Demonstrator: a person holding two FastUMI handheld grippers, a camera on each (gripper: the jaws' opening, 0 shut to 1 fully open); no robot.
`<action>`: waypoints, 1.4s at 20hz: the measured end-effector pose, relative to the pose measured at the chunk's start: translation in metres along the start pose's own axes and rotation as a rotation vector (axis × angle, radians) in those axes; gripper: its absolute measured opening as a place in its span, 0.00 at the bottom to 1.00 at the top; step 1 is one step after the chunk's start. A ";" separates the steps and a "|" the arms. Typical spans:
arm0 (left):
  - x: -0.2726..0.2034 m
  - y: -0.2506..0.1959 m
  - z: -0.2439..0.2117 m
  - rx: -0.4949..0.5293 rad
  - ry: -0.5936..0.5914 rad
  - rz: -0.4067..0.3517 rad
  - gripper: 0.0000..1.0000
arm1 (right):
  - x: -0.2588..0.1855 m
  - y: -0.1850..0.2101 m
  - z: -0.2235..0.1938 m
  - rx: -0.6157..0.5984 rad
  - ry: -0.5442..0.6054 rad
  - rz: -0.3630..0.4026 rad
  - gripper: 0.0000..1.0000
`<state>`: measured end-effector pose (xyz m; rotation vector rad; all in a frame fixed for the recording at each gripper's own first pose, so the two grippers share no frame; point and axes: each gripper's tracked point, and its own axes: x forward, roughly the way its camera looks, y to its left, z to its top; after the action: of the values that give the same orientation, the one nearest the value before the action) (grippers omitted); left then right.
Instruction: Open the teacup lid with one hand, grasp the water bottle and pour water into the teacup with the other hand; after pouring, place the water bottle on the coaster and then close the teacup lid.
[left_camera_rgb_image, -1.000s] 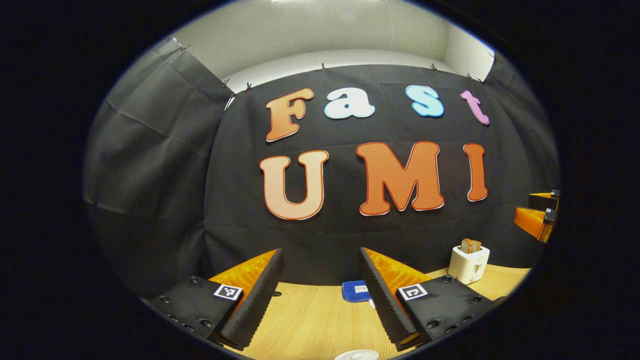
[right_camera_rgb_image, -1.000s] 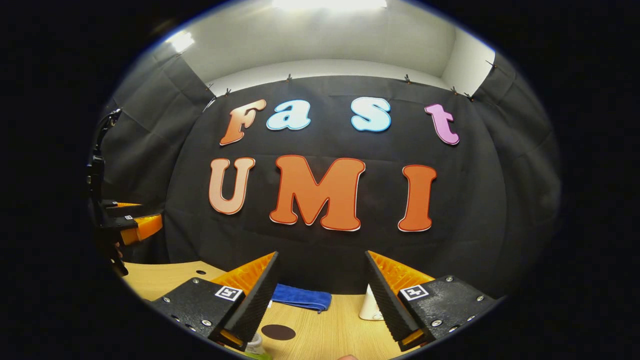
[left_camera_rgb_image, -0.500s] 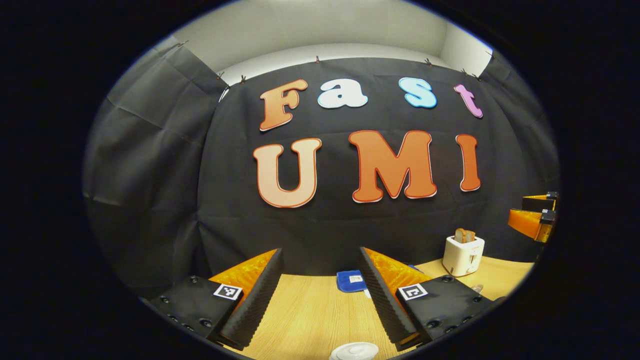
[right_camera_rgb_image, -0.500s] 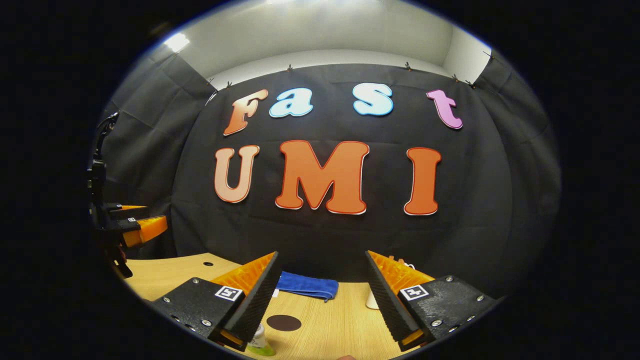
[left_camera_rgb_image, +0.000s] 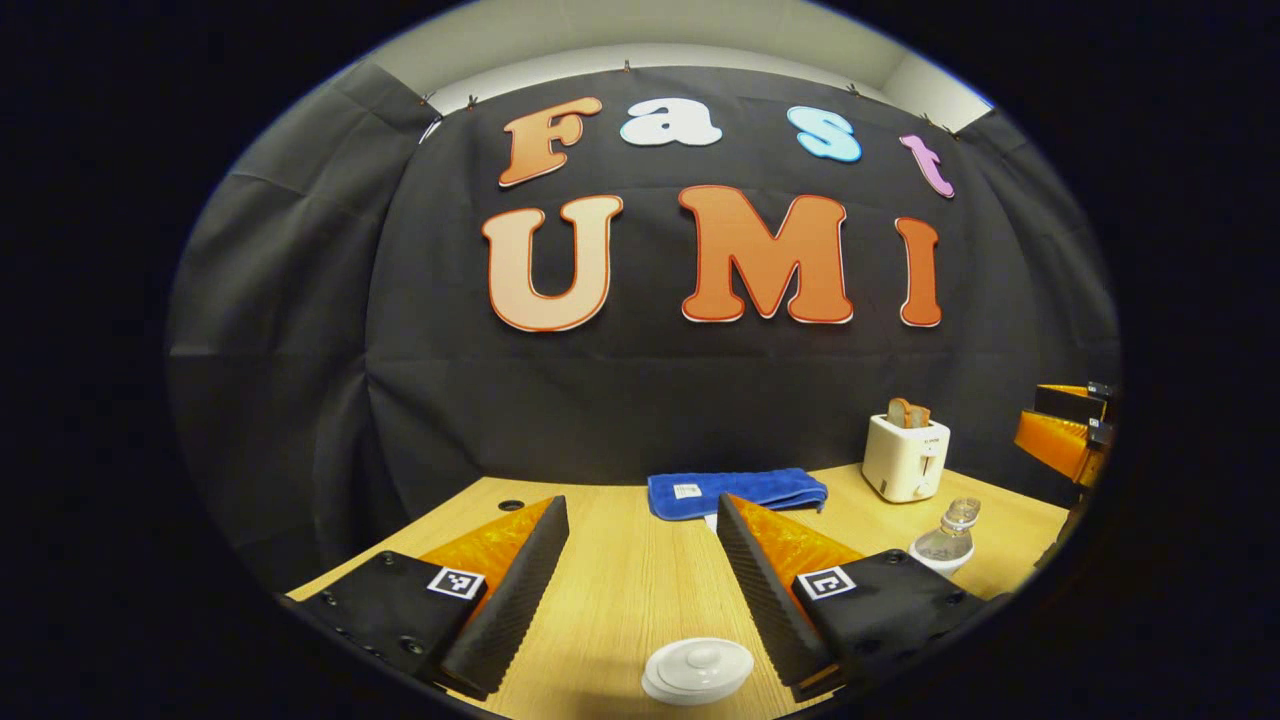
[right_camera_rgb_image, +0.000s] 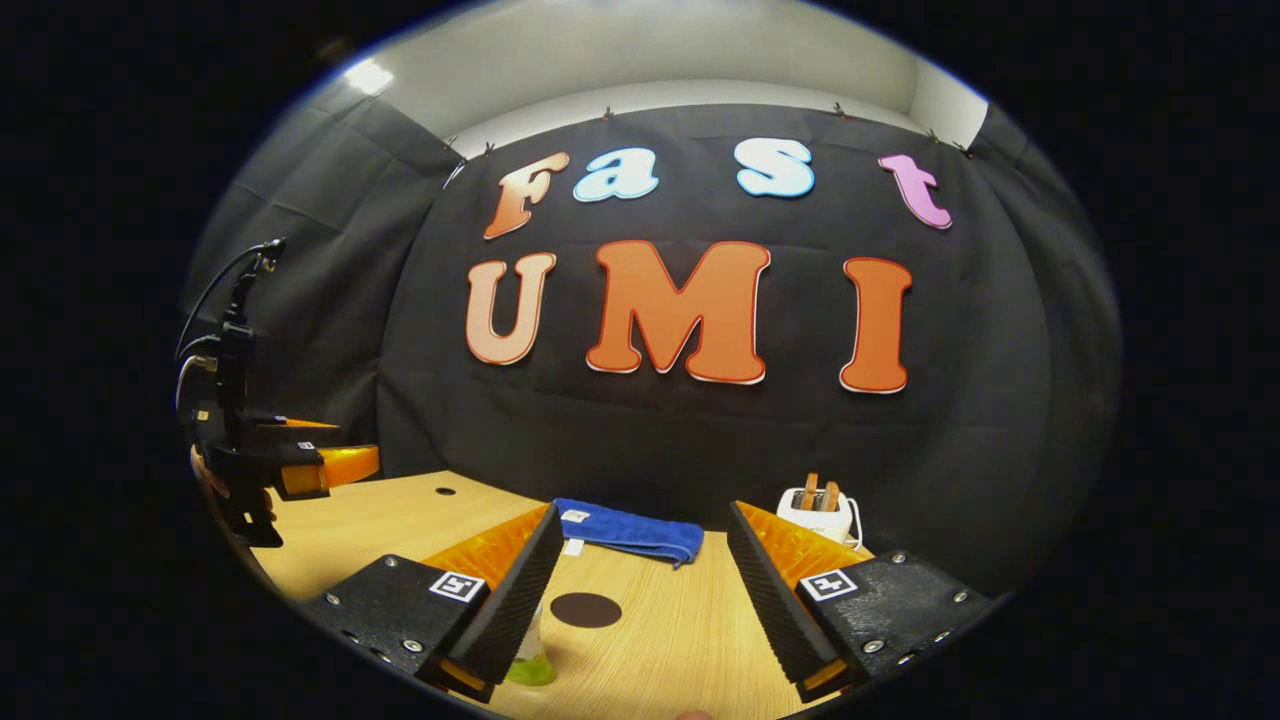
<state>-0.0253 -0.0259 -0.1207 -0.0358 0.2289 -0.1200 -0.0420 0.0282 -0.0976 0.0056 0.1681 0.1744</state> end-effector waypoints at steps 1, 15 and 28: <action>0.001 -0.002 -0.005 0.001 0.006 -0.012 0.98 | -0.001 0.003 -0.009 -0.002 0.018 0.014 0.99; -0.004 -0.040 -0.098 0.049 0.158 -0.152 0.92 | -0.023 0.057 -0.081 0.011 0.122 0.226 0.99; 0.000 -0.045 -0.157 0.080 0.304 -0.170 0.71 | -0.020 0.064 -0.101 0.037 0.155 0.258 0.99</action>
<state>-0.0667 -0.0740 -0.2714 0.0433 0.5246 -0.3042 -0.0889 0.0873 -0.1926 0.0504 0.3256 0.4301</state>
